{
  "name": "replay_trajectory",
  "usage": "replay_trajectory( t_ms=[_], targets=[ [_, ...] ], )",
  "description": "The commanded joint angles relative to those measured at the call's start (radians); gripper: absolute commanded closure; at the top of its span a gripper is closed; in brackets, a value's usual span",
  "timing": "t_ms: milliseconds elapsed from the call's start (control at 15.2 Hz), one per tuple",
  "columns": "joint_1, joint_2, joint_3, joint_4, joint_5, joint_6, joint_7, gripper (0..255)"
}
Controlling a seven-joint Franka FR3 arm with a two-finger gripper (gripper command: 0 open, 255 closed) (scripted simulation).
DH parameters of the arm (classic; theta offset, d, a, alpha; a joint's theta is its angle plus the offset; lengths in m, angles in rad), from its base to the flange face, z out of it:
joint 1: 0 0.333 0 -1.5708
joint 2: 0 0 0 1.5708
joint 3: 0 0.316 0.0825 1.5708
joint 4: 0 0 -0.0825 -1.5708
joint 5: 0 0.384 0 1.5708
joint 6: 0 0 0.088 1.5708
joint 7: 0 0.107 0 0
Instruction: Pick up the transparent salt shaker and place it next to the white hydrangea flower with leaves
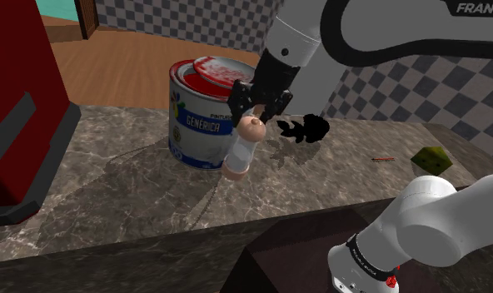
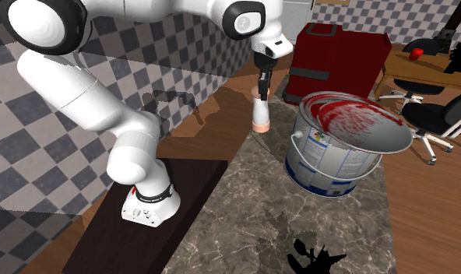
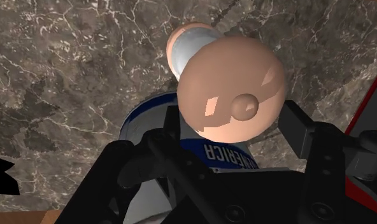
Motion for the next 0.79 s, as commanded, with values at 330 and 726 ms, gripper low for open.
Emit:
replay_trajectory(
  t_ms=[330,726],
  targets=[
    [-0.004,-0.004,-0.011,0.09,-0.009,-0.094,0.007,255],
    [-0.009,0.004,-0.018,0.176,-0.018,-0.173,0.015,255]
  ],
)
